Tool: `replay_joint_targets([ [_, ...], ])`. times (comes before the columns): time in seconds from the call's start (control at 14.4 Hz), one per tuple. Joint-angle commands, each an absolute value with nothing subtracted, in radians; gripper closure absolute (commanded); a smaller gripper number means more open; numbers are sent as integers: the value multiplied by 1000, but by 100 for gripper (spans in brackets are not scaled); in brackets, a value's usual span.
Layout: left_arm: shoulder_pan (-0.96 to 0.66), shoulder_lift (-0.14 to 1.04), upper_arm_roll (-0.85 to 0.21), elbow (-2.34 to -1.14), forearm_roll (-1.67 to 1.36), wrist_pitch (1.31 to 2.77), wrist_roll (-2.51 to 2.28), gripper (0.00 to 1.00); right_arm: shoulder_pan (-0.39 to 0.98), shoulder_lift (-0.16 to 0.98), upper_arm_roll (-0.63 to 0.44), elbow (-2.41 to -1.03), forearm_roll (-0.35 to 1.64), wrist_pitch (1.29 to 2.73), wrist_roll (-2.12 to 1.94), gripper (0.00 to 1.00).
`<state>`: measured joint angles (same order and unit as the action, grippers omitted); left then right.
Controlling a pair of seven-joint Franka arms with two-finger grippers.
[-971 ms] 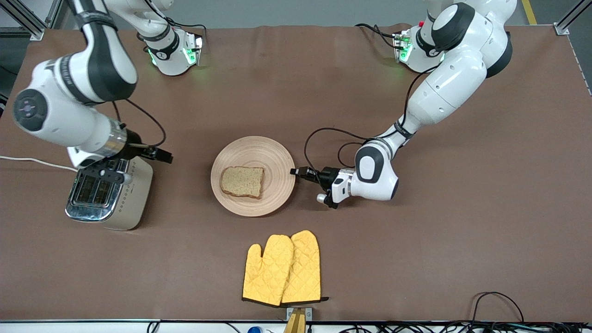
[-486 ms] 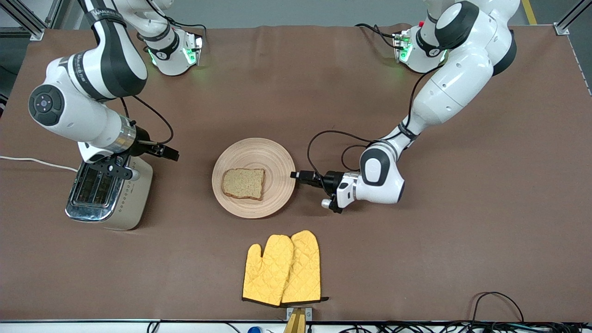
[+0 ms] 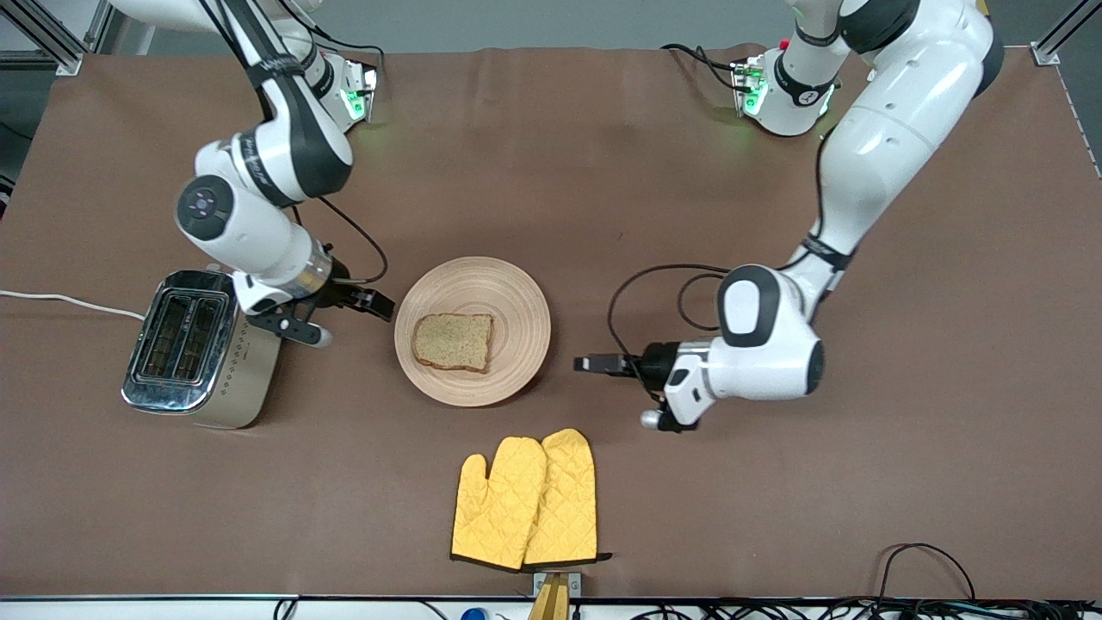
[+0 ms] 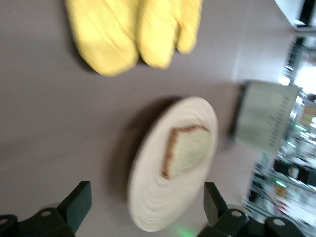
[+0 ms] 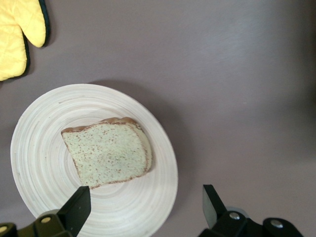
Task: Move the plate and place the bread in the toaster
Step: 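Open the left gripper and withdraw while the right gripper lowers onto the bread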
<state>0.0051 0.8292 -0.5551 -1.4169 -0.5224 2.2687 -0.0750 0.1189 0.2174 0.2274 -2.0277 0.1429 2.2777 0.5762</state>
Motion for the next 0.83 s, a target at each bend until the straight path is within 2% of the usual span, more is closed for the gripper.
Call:
replay_joint_targets([
  [0.0, 116, 620, -551, -1561, -262, 2235, -297, 0, 132, 227, 222, -2020, 141, 2292, 572, 1],
  [0.49, 308, 321, -552, -1549, 40, 1843, -448, 0, 204, 336, 216, -2003, -81, 2335, 584, 4],
  [0.76, 434, 220, -554, -1460, 51, 1678, -431, 0, 206, 370, 216, -1983, -95, 2330, 581, 28],
])
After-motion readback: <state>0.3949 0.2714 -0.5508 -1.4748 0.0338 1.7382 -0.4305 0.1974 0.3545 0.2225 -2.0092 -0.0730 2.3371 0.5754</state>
